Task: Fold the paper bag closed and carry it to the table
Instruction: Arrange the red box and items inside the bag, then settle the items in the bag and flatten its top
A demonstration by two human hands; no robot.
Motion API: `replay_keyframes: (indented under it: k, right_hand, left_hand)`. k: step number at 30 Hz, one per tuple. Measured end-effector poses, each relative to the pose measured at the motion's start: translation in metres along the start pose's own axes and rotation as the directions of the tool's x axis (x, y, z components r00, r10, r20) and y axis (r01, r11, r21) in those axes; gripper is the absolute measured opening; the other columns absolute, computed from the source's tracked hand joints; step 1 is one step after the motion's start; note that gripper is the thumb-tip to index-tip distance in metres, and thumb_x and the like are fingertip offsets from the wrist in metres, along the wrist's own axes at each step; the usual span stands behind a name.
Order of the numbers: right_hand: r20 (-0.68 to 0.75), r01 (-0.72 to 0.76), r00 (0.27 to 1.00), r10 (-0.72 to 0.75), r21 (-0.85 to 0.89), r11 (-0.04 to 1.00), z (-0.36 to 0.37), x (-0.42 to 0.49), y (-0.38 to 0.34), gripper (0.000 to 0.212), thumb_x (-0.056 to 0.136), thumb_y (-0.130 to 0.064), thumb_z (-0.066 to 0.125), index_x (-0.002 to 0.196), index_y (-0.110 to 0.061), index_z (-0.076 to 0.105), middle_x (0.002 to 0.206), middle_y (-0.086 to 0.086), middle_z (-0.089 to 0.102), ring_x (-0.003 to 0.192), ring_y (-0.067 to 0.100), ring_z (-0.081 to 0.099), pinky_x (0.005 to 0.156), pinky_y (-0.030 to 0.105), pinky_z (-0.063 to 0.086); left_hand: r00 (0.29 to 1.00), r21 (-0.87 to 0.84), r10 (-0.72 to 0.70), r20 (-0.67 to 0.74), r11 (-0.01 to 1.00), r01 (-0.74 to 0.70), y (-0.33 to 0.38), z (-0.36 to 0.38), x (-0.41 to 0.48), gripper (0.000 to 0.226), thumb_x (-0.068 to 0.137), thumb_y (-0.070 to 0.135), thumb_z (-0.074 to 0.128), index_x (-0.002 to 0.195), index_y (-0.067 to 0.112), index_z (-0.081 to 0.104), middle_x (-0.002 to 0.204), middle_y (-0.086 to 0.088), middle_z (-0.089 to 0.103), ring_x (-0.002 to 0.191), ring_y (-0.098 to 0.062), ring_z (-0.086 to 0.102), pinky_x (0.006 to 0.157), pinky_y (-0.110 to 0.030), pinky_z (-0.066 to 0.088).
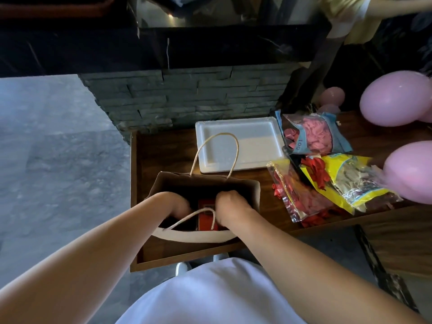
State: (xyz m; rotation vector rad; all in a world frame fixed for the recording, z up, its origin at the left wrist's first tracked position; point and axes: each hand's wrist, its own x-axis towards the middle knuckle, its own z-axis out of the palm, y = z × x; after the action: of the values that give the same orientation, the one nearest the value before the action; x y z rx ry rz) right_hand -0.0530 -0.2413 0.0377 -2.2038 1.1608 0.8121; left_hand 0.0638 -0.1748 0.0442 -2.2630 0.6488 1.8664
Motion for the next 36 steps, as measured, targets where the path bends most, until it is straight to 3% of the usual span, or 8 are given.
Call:
replay_keyframes:
  k: [5, 12, 14, 17, 22, 28, 32, 36]
  right_hand:
    - [0.216, 0.124, 0.965, -0.150, 0.128, 0.984, 0.005, 0.021, -0.011, 0.037, 0.100, -0.024, 0.047, 0.136, -0.022, 0.053, 0.133, 0.010, 0.058, 0.118, 0.030, 0.055, 0.102, 0.039, 0.043]
    - [0.280, -0.012, 0.957, -0.079, 0.310, 0.951, 0.011, 0.051, 0.004, 0.046, 0.094, -0.049, 0.047, 0.135, -0.027, 0.051, 0.132, 0.007, 0.055, 0.117, 0.027, 0.049, 0.104, 0.037, 0.037]
    - [0.289, -0.057, 0.956, -0.053, 0.361, 0.931, 0.014, 0.055, 0.009, 0.048, 0.093, -0.051, 0.047, 0.135, -0.027, 0.051, 0.133, 0.008, 0.054, 0.119, 0.027, 0.049, 0.103, 0.035, 0.037]
    - [0.305, -0.130, 0.951, -0.045, 0.529, 0.838, 0.025, 0.057, 0.009, 0.045, 0.098, -0.041, 0.045, 0.135, -0.018, 0.053, 0.134, 0.013, 0.057, 0.120, 0.029, 0.051, 0.103, 0.033, 0.040]
    - [0.292, -0.036, 0.954, -0.069, 0.339, 0.940, 0.031, 0.039, 0.010, 0.043, 0.101, -0.033, 0.036, 0.134, -0.012, 0.054, 0.132, 0.016, 0.058, 0.117, 0.033, 0.054, 0.094, 0.037, 0.040]
    - [0.325, 0.033, 0.939, -0.110, 0.234, 0.972, 0.025, 0.025, 0.000, 0.043, 0.103, -0.021, 0.032, 0.142, -0.009, 0.046, 0.143, 0.017, 0.051, 0.128, 0.034, 0.050, 0.105, 0.039, 0.036]
    - [0.316, 0.061, 0.936, -0.154, 0.284, 0.957, 0.029, 0.022, 0.003, 0.046, 0.103, -0.033, 0.034, 0.142, -0.012, 0.046, 0.142, 0.017, 0.052, 0.126, 0.035, 0.050, 0.100, 0.038, 0.037]
    - [0.324, 0.151, 0.923, -0.209, 0.196, 0.969, 0.029, 0.025, 0.003, 0.049, 0.099, -0.032, 0.046, 0.144, -0.011, 0.044, 0.143, 0.018, 0.052, 0.127, 0.036, 0.051, 0.104, 0.042, 0.038]
  left_hand:
    - [0.981, 0.079, 0.034, -0.192, 0.997, -0.019, -0.001, 0.005, 0.004, 0.037, 0.102, 0.023, 0.042, 0.133, 0.009, 0.055, 0.137, -0.011, 0.058, 0.121, -0.024, 0.056, 0.098, -0.031, 0.043]
    - [0.920, -0.311, -0.218, -0.325, 0.943, 0.113, -0.001, -0.021, 0.010, 0.032, 0.089, 0.005, 0.051, 0.115, -0.011, 0.060, 0.093, -0.015, 0.060, 0.105, -0.016, 0.062, 0.093, -0.031, 0.050]
    - [0.958, -0.315, -0.074, -0.279, 0.949, -0.019, 0.003, -0.036, 0.021, 0.035, 0.092, 0.004, 0.049, 0.124, -0.009, 0.055, 0.083, -0.011, 0.057, 0.080, -0.019, 0.061, 0.073, -0.032, 0.053]
    - [0.977, -0.134, 0.066, -0.205, 0.986, -0.095, 0.006, -0.044, 0.011, 0.030, 0.098, 0.015, 0.047, 0.125, 0.007, 0.056, 0.114, -0.017, 0.063, 0.102, -0.032, 0.062, 0.094, -0.040, 0.052]
    - [0.991, 0.337, 0.028, -0.133, 0.941, 0.018, 0.020, -0.030, 0.048, 0.037, 0.096, 0.027, 0.048, 0.129, 0.012, 0.056, 0.132, -0.012, 0.057, 0.118, -0.027, 0.054, 0.098, -0.033, 0.043]
    - [0.971, -0.019, -0.231, -0.062, 0.973, 0.230, 0.004, -0.019, 0.086, 0.035, 0.098, 0.033, 0.048, 0.120, 0.006, 0.054, 0.088, -0.010, 0.059, 0.097, -0.024, 0.058, 0.093, -0.034, 0.044]
    - [0.971, -0.026, -0.240, -0.016, 0.971, 0.240, 0.000, -0.012, 0.095, 0.028, 0.101, 0.019, 0.045, 0.111, -0.003, 0.059, 0.098, -0.017, 0.060, 0.131, -0.030, 0.046, 0.106, -0.033, 0.036]
    - [0.987, -0.092, -0.162, -0.002, 0.983, 0.161, 0.012, -0.023, 0.073, 0.014, 0.093, 0.016, 0.058, 0.101, 0.007, 0.064, 0.112, -0.013, 0.064, 0.103, -0.030, 0.062, 0.086, -0.037, 0.053]
